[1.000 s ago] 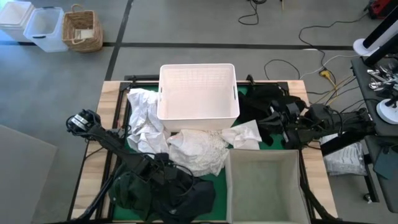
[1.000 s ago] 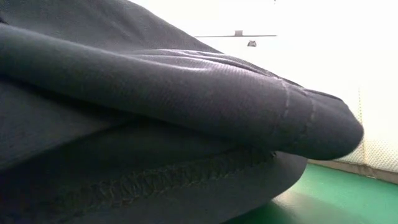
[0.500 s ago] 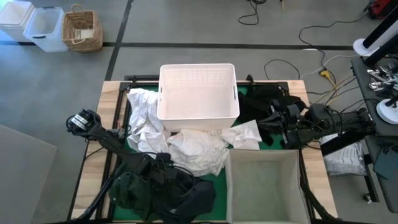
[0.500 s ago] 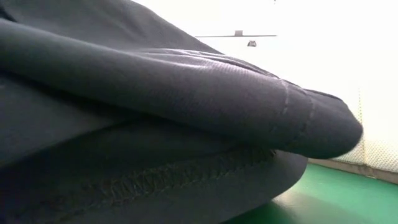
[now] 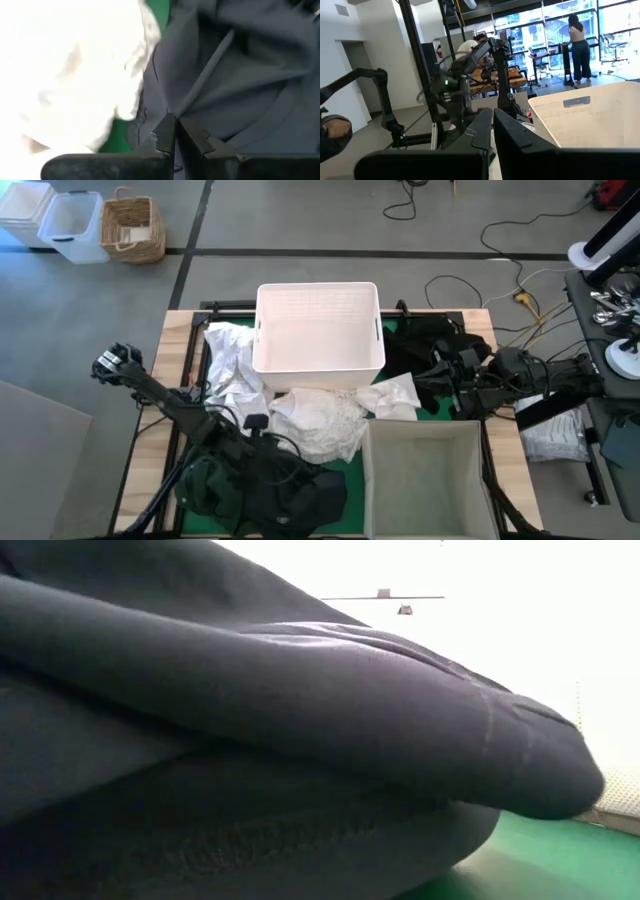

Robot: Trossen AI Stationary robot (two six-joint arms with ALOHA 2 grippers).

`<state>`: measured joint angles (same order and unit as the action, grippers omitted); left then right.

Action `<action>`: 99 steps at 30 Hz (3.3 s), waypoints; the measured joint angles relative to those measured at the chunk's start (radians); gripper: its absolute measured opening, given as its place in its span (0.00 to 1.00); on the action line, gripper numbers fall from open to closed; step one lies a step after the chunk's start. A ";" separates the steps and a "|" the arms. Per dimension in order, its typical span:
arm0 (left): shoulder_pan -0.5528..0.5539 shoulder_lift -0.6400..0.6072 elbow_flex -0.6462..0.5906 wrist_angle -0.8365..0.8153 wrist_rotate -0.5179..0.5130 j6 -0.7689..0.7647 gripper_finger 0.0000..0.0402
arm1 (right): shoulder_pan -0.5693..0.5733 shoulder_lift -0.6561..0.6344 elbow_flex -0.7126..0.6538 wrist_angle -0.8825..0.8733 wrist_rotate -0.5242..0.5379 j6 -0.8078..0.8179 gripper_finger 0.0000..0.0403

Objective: Pick and place trash into bin
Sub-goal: Put the black shorts into the white fabric storage bin

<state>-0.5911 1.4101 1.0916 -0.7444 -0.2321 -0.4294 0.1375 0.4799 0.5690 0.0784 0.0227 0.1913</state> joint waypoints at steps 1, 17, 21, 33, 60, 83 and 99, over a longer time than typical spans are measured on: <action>-0.001 -0.014 0.008 0.001 -0.016 0.015 0.00 | 0.001 -0.004 0.000 -0.001 0.000 -0.006 0.03; 0.007 -0.001 0.095 -0.038 -0.023 -0.026 0.04 | 0.002 -0.072 0.000 -0.067 0.000 -0.017 0.03; 0.007 0.046 0.090 -0.039 -0.012 -0.088 0.15 | 0.002 -0.071 0.000 -0.070 0.000 -0.016 0.03; 0.009 0.202 0.090 -0.057 -0.017 -0.114 0.61 | 0.002 -0.071 0.000 -0.076 0.001 0.008 0.03; 0.016 0.335 0.089 -0.080 0.016 0.062 0.04 | 0.002 -0.045 0.000 -0.080 0.003 0.008 0.03; 0.015 0.178 0.383 -0.306 -0.144 0.114 0.00 | 0.002 -0.045 0.000 -0.081 0.003 -0.006 0.03; 0.000 0.180 0.692 -0.364 -0.380 0.417 0.00 | 0.002 -0.045 0.000 -0.084 0.003 -0.010 0.03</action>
<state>-0.5911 1.5902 1.7834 -1.1088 -0.6120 -0.0127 0.1394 0.4353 0.5686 -0.0055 0.0257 0.1816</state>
